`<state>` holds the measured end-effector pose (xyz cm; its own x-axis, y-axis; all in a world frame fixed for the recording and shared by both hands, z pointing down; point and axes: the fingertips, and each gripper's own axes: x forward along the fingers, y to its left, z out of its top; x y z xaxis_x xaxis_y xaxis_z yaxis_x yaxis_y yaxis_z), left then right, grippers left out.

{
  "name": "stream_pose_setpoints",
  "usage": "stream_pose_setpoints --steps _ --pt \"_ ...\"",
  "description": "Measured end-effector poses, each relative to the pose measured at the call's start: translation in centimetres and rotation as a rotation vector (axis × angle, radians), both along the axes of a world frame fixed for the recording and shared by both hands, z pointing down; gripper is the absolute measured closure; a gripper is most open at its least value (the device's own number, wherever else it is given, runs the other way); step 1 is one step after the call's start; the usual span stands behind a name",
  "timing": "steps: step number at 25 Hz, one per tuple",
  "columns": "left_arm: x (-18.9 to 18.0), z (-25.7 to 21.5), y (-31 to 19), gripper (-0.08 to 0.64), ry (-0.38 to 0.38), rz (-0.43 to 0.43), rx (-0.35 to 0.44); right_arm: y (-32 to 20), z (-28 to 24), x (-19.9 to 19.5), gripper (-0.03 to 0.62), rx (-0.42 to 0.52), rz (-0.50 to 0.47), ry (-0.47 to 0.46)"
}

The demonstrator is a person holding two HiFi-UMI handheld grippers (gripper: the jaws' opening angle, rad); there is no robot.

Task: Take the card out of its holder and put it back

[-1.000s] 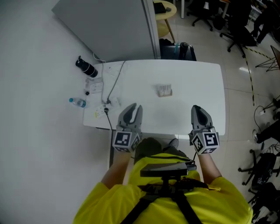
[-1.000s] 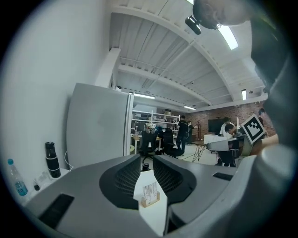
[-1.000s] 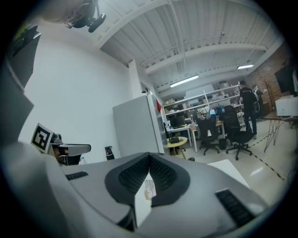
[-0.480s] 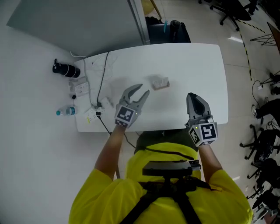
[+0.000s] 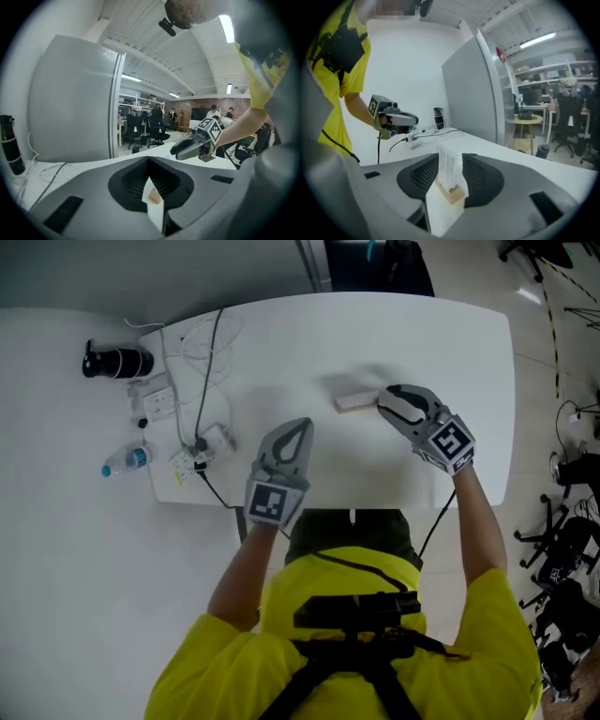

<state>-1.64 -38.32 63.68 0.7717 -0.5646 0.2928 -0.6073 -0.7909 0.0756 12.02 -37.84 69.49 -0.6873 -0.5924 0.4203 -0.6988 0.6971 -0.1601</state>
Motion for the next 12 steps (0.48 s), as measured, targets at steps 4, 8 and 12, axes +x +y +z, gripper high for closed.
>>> stream_pose_setpoints --steps 4,8,12 --pt "0.0 2.0 0.6 0.56 0.025 -0.043 -0.052 -1.1 3.0 -1.7 0.428 -0.038 -0.195 -0.044" --pt "-0.1 3.7 1.2 0.56 0.04 -0.062 -0.12 -1.5 3.4 -2.8 0.533 -0.057 -0.322 -0.113" --pt "-0.4 4.6 1.5 0.559 0.036 -0.061 -0.134 -0.9 3.3 -3.1 0.569 -0.046 -0.408 -0.125"
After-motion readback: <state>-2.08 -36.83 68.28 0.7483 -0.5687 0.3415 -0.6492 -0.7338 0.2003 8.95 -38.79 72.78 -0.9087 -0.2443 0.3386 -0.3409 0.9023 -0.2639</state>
